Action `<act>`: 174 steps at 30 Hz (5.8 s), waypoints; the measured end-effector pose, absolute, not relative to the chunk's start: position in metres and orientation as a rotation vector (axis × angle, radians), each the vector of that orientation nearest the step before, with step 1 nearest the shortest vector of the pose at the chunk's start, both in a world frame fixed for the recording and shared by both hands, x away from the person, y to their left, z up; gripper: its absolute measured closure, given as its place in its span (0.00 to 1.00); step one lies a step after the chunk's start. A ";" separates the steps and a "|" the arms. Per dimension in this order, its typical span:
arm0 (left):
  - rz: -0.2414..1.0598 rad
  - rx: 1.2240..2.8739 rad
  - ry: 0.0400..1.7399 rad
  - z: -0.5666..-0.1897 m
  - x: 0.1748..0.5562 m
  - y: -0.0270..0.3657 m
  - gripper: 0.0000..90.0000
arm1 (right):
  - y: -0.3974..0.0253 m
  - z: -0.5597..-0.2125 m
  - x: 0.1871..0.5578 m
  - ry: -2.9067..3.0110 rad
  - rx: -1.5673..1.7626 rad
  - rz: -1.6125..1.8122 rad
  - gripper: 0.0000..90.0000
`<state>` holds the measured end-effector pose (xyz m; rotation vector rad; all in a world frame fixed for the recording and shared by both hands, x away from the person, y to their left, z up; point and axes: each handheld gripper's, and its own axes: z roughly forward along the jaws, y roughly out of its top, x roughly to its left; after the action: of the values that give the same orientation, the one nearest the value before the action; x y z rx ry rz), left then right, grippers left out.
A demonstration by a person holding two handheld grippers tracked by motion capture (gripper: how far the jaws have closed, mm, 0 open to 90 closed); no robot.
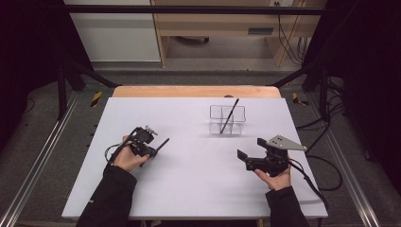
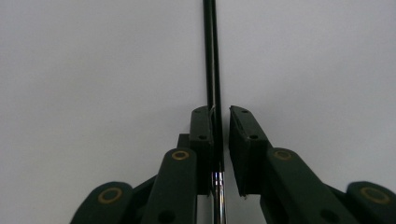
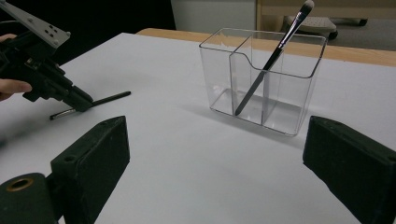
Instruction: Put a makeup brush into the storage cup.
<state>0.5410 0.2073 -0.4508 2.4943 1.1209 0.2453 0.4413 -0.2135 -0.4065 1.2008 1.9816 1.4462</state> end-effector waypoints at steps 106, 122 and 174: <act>0.144 2.404 0.437 -0.397 0.452 0.140 0.93 | -0.146 -0.397 0.432 2.294 0.893 1.259 0.10; 0.151 2.433 0.383 -0.382 0.452 0.130 0.93 | -0.124 -0.390 0.429 2.382 0.743 1.122 0.11; -0.030 2.539 0.335 -0.376 0.459 0.104 0.93 | -0.079 -0.389 0.421 2.598 0.228 0.740 0.38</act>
<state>0.4590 0.1039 -0.3763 2.5389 0.3345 -0.0303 0.4215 -0.0789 -0.3895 0.2285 2.5982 0.7402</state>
